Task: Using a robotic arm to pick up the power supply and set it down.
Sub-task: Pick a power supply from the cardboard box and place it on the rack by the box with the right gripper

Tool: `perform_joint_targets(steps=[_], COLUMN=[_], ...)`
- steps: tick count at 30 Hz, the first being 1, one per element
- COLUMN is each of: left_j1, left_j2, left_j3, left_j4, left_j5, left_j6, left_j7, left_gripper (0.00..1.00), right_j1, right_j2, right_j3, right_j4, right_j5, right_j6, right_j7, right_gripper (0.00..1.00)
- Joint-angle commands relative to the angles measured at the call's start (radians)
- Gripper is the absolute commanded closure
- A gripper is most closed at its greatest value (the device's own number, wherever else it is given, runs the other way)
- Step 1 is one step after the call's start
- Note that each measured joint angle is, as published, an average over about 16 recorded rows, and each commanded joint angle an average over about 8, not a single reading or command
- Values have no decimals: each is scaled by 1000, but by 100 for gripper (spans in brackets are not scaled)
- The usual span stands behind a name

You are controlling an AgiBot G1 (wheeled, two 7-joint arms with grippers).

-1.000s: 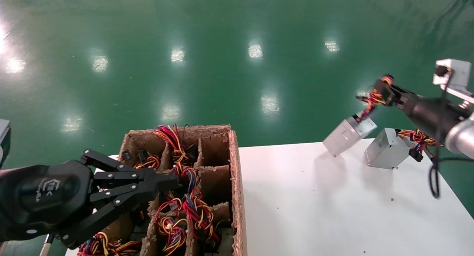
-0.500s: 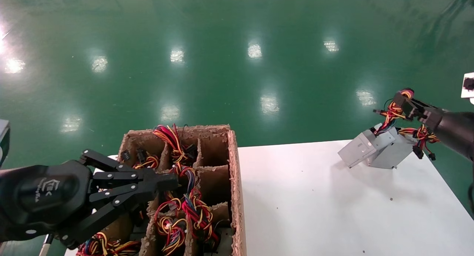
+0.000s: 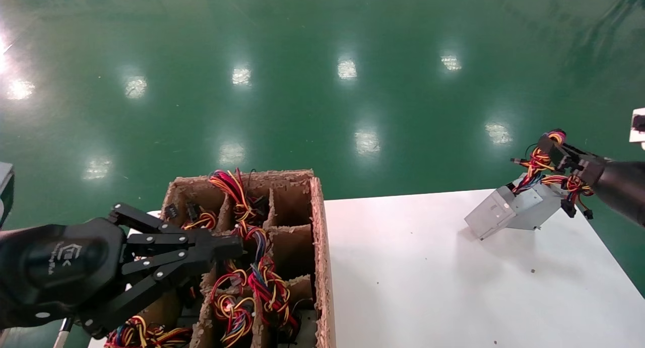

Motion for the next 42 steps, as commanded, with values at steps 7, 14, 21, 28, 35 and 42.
perform_joint_targets(steps=[7,14,21,28,35,42], left_j1=[0,0,0,0,0,0], left_j2=[0,0,0,0,0,0], left_j3=[0,0,0,0,0,0], left_j4=[0,0,0,0,0,0], left_j5=[0,0,0,0,0,0], left_j6=[0,0,0,0,0,0], left_j7=[0,0,0,0,0,0], left_gripper=[100,100,100,100,100,100], right_j1=[-8,-9,-5,6,18,15], right_j2=[-32,-76,-158,-249,-305,-329], right_j3=[33,83,144,190,206,211], right_j4=[1,9,26,44,43,33], right_j5=[-142,-305,-519,-712,-818,-844], right_j6=[-43,-102,-179,-246,-279,-297], right_j7=[107,218,336,425,456,460], right_gripper=[100,100,100,100,100,95])
